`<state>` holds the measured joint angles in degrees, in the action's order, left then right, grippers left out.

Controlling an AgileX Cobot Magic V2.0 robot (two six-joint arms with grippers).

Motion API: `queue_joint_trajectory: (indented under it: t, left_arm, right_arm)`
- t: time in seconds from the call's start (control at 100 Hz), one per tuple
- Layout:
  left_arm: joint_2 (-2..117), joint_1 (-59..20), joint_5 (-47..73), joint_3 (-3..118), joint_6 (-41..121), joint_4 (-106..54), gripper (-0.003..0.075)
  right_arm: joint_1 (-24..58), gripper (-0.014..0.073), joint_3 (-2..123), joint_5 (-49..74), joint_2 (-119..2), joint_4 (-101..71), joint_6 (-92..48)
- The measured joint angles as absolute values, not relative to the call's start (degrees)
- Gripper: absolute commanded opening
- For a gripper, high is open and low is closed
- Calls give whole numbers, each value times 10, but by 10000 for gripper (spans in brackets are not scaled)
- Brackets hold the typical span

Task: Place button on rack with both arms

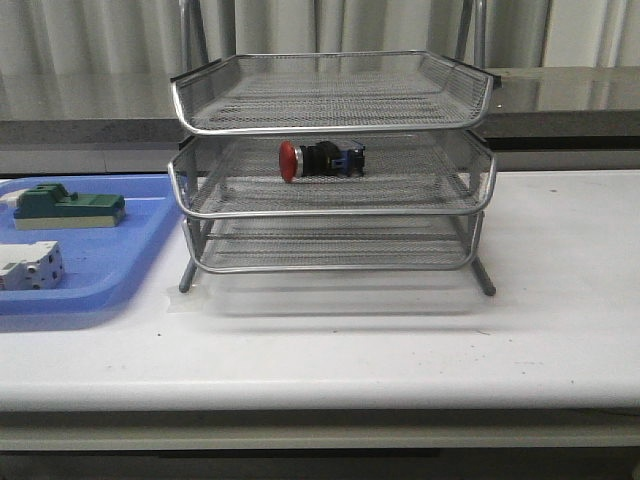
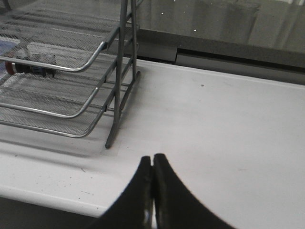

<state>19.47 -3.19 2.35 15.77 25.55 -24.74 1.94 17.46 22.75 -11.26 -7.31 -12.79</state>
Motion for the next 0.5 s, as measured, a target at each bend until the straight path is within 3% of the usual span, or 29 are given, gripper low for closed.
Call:
queue_joint_trajectory:
  t: [0.24,0.5]
  left_arm:
    - [195,-32,24,158,255,-247,-20]
    - [195,-32,24,158,255,-247,-20]
  right_arm:
    - [19,-61,52,148,-2,-64,-97]
    - [19,-61,-4,98,5,-48,-59]
